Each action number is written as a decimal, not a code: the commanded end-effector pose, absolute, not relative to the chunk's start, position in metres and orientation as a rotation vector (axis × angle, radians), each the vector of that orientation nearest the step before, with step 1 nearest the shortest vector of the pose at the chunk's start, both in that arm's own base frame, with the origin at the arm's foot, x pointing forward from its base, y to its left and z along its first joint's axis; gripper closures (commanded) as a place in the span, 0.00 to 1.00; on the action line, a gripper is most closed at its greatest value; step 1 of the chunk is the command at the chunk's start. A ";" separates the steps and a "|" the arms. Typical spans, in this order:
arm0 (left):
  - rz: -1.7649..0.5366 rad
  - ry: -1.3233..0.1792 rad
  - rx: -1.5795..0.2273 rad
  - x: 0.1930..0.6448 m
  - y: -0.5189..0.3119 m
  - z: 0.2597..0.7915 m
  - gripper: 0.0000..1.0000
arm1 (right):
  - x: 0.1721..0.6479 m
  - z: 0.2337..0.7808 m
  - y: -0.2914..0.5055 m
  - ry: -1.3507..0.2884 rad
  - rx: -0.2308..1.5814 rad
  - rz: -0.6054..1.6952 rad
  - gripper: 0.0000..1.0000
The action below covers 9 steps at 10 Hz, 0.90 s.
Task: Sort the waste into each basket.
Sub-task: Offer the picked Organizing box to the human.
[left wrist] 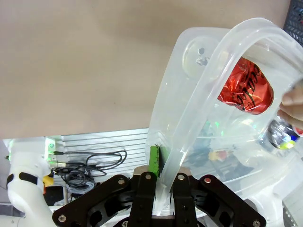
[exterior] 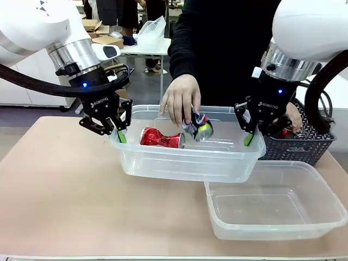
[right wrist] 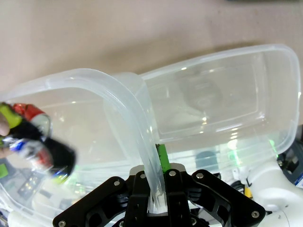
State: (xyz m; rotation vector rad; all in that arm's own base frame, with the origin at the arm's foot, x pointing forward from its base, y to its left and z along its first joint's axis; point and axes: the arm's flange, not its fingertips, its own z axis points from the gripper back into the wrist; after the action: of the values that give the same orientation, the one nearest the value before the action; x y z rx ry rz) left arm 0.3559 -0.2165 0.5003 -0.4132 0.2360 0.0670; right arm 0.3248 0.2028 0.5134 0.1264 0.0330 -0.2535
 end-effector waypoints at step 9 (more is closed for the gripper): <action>0.094 0.238 -0.438 0.358 -0.213 0.503 0.95 | 0.326 0.518 0.201 0.031 0.128 -0.268 0.96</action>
State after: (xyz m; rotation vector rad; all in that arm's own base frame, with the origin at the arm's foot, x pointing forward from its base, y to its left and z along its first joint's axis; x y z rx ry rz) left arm 0.3559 -0.2165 0.5003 -0.4132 0.2360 0.0670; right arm 0.3248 0.2028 0.5134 0.1264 0.0330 -0.2535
